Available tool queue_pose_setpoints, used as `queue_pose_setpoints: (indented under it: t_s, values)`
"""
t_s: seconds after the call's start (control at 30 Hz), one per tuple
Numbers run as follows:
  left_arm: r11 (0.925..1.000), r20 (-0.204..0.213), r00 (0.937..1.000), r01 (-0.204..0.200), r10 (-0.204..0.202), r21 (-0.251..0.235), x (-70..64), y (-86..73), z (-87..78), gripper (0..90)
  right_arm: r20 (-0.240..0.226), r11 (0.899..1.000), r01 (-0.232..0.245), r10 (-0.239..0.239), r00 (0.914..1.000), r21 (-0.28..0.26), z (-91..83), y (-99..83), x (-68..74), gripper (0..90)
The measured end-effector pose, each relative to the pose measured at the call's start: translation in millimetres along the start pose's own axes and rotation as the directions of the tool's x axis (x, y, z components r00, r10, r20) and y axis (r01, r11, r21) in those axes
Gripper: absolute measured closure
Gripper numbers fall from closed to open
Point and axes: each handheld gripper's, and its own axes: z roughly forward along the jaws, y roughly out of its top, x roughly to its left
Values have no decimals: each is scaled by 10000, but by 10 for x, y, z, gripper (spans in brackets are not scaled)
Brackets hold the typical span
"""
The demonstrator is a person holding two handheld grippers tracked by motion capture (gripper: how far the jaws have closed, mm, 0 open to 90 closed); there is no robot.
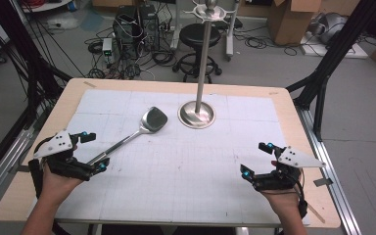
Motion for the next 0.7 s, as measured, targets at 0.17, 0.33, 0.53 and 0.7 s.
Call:
queue_pose_setpoints:
  t_s: [0.17,0.33,0.53,0.7]
  values:
    - [10000,-73,10000,9,-9,40,14,-3,-17,17,-35,10000,-26,26,10000,78,6,-11,3,2]
    - [10000,-121,9999,86,-86,22,19,12,-12,17,-56,10000,9,-8,10000,91,4,-7,13,2]
    - [10000,-46,10000,30,-30,62,10,17,28,17,-30,9998,63,-62,10000,190,-7,-17,26,2]
    - [9999,-2,10000,20,-20,102,14,13,47,17,27,9999,27,-28,10000,134,-35,-19,18,2]
